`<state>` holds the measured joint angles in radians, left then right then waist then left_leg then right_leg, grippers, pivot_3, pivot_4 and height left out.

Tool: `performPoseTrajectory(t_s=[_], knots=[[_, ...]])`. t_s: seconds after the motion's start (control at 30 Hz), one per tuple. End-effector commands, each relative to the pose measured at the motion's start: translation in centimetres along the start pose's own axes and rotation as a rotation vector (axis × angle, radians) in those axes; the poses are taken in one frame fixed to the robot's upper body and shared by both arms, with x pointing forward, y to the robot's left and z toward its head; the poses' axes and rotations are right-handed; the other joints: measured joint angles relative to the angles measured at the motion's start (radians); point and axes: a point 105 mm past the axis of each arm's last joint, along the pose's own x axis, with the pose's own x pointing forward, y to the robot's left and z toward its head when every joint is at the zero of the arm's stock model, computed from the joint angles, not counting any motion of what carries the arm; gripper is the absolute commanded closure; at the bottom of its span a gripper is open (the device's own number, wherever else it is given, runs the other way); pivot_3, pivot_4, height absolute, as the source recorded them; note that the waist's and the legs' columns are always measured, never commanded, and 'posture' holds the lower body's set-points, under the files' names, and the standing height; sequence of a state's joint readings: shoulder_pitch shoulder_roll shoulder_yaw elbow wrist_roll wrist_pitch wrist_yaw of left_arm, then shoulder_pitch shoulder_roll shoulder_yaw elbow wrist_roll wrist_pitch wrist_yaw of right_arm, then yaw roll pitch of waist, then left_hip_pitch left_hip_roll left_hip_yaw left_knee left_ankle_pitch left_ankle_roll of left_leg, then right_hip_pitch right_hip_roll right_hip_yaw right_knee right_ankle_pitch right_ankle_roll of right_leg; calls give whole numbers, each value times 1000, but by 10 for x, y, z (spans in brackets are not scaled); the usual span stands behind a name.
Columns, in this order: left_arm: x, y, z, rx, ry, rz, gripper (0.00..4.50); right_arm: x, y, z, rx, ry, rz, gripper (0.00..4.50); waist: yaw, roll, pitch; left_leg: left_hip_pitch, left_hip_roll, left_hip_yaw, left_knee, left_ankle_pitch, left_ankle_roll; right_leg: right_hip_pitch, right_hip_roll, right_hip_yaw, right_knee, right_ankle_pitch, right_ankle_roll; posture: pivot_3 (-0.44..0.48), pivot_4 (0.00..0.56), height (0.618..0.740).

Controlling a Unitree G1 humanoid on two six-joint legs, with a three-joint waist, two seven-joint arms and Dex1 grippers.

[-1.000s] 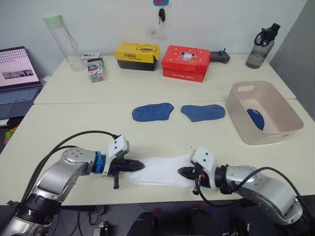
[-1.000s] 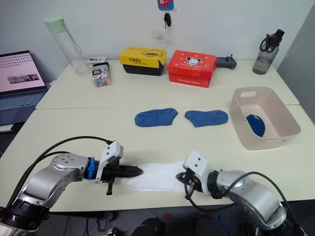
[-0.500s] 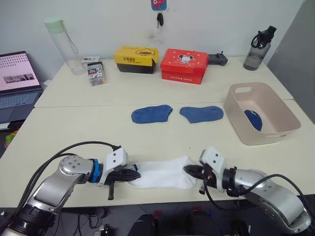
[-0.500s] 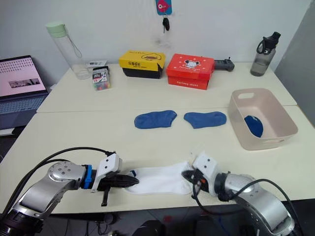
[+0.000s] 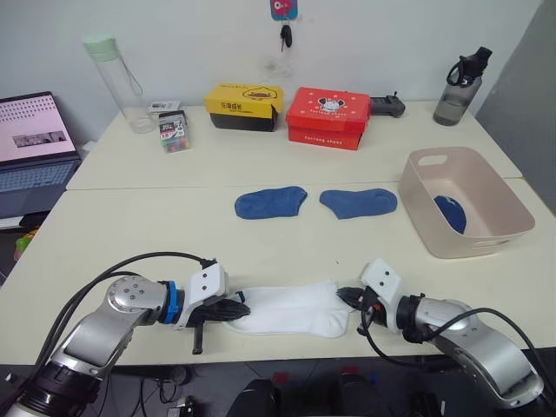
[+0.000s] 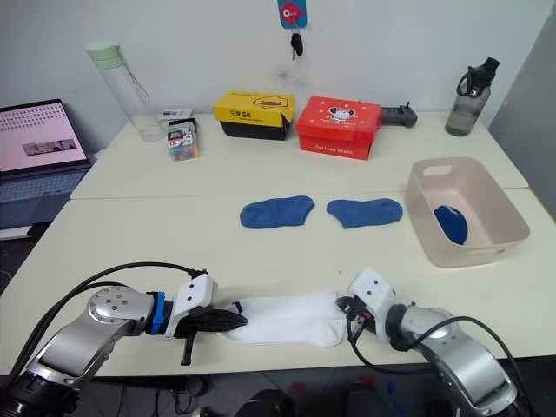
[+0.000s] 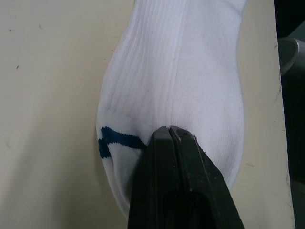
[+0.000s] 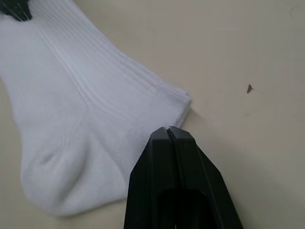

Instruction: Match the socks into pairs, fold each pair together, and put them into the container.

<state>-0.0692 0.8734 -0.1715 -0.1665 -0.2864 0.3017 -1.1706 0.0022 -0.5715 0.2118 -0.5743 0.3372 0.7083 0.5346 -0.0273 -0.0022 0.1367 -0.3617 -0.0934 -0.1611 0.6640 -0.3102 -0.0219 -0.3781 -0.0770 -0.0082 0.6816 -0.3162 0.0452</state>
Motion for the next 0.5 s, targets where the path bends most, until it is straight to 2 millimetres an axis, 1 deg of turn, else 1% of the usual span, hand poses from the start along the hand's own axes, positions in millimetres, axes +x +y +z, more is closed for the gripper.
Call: performPoseTrajectory(t_s=[0.03,0.07,0.17,0.33,0.4,0.5], knots=[[6,-5,-23,-54,64,-4,4500,-14,-6,35,-4,-151,-59,4480,0,2,-1,0,0,0,0,0,0,0,0,0,0,0,0,0,150,726],[7,-3,-21,-54,49,3,4500,-19,-6,33,17,-143,-67,4480,1,2,-1,0,0,0,0,0,0,0,0,0,0,0,0,0,150,726],[9,0,-18,-56,22,18,4500,-27,-2,18,111,-87,-60,3854,13,1,-2,0,0,-1,0,0,0,1,0,-1,-1,0,0,0,150,726],[11,-1,-18,-51,19,16,4500,-24,4,0,191,-10,-69,2105,20,3,-2,0,0,0,0,0,0,1,0,0,-1,0,0,0,150,726],[12,-2,-19,-51,19,15,4500,-22,6,-8,198,27,-68,1424,21,3,-2,1,0,-1,0,0,0,1,0,0,-1,0,0,0,150,726],[12,-4,-20,-52,19,14,4500,-17,11,-21,184,89,-59,1424,21,3,-2,0,-1,-1,0,0,0,1,0,0,-1,0,0,0,150,726]])
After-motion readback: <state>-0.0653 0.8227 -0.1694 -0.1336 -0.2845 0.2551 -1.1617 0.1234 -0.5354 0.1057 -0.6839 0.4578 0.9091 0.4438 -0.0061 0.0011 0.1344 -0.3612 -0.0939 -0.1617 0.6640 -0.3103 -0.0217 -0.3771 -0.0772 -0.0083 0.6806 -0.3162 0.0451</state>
